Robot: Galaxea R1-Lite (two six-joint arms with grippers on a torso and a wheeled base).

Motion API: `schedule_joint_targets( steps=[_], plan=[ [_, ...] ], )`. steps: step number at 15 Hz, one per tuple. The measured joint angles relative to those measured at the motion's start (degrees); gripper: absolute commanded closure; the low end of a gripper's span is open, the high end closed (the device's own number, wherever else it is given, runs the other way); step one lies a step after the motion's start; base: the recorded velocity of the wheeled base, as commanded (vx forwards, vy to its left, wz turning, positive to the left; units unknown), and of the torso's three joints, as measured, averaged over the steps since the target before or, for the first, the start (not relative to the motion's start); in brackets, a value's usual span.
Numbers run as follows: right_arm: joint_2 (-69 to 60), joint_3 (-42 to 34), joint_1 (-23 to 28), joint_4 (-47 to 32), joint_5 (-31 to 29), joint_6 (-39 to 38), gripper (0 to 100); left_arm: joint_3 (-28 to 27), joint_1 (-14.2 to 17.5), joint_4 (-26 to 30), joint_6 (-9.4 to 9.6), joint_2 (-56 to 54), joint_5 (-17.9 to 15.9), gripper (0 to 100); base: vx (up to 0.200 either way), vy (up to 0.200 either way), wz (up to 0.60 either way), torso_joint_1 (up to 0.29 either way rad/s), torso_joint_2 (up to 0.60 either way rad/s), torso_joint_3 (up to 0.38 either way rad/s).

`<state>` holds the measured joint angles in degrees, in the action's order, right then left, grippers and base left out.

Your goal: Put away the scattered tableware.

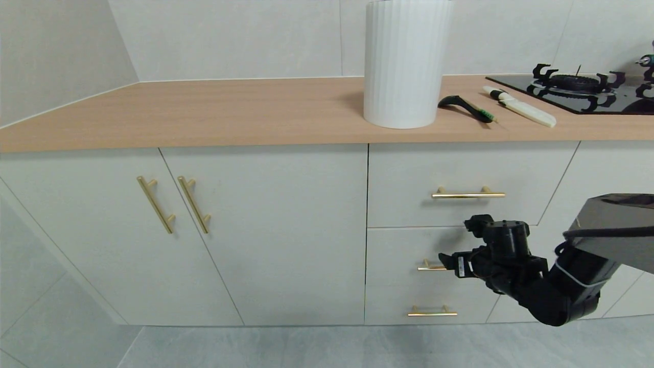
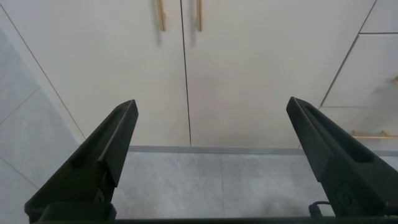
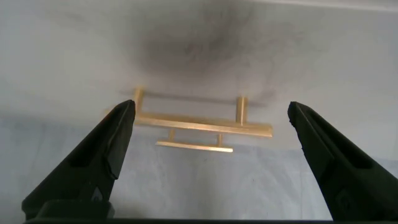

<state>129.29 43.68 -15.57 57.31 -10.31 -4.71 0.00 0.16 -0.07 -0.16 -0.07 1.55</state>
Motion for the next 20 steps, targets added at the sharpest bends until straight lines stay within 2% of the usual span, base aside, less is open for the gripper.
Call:
schedule_joint_targets(
  steps=[6, 12, 20],
  plan=[
    [7.14, 4.04, 0.2, 3.49, -4.0, -0.29, 0, 0.0, 0.0, 0.0, 0.0, 0.0, 0.0, 0, 0.0, 0.0, 0.0, 0.0, 0.0, 0.0],
    [10.45, 4.96, 0.13, 3.86, -4.13, -0.18, 0, 0.0, 0.0, 0.0, 0.0, 0.0, 0.01, 0, 0.0, 0.0, 0.0, 0.0, 0.0, 0.0],
    [9.4, 2.23, 0.11, -2.51, -3.4, 0.09, 0, 0.0, 0.0, 0.0, 0.0, 0.0, 0.01, 0, 0.0, 0.0, 0.0, 0.0, 0.0, 0.0]
  ],
)
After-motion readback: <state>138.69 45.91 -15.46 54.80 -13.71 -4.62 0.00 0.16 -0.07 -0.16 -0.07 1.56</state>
